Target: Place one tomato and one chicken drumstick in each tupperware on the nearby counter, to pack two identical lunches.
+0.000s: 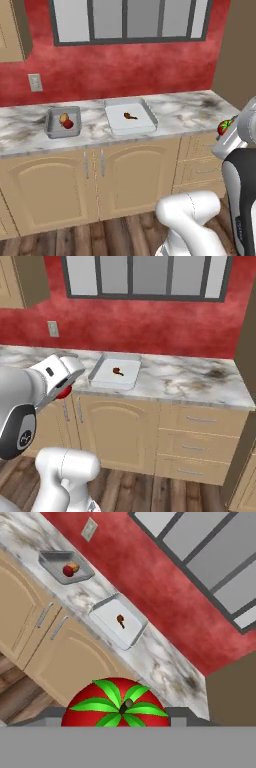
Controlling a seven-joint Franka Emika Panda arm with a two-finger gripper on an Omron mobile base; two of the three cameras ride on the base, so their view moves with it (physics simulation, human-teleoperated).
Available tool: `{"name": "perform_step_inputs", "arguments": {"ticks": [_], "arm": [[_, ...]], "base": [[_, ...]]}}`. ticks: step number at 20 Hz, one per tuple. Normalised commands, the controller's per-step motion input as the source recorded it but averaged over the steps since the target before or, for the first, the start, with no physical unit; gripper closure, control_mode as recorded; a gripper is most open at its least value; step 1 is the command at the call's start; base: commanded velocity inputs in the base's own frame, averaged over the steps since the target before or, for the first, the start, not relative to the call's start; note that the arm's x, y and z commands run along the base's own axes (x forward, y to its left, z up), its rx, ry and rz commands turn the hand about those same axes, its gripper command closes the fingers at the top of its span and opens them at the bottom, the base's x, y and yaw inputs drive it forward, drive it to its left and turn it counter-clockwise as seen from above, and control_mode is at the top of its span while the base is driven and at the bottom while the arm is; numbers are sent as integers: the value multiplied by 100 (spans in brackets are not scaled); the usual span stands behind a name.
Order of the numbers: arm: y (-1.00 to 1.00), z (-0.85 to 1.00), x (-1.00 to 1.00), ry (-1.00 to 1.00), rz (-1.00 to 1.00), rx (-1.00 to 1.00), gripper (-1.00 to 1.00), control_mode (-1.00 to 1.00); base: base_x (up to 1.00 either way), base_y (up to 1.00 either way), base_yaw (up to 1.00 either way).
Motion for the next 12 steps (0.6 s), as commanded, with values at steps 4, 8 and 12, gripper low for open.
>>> {"name": "perform_step_inputs", "arguments": {"ticks": [4, 8, 12], "arm": [[0, 0, 0, 0, 0, 0, 100, 100], [0, 0, 0, 0, 0, 0, 100, 100], [0, 0, 0, 0, 0, 0, 100, 100]], "base": [[81, 91, -27], [91, 39, -16], [72, -3, -12]]}}
